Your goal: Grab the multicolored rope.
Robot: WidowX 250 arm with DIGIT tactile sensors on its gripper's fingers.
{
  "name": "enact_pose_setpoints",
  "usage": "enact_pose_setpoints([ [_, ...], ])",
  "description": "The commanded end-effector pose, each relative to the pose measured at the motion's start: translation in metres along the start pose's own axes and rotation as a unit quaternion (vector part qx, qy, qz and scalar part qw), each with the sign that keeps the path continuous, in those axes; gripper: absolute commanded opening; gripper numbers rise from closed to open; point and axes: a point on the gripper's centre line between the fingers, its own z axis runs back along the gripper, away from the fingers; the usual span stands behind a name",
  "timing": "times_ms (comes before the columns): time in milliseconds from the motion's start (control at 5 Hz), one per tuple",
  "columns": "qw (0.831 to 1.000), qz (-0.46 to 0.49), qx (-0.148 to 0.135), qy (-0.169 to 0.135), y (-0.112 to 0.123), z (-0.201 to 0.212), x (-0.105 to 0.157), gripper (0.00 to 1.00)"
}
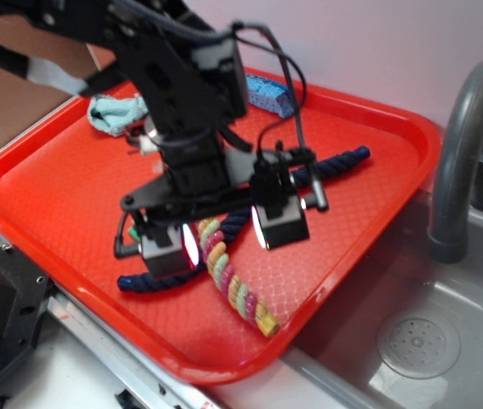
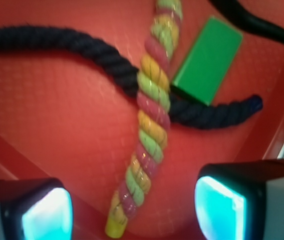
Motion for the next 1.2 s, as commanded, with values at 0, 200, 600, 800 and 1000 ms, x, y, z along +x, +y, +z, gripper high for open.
enact_pose_setpoints([
  [0,1.000,0.011,0.021,-0.017,0.007,-0.026,0.002,1.00],
  [200,0.999,0.016,0.029,-0.029,0.009,-0.038,0.004,1.00],
  [600,0.998,0.004,0.036,-0.048,0.004,-0.051,0.012,1.00],
  [800,0.998,0.003,0.028,-0.047,0.004,-0.051,0.012,0.00],
  [1000,0.998,0.001,0.032,-0.051,0.006,-0.054,0.011,0.00],
])
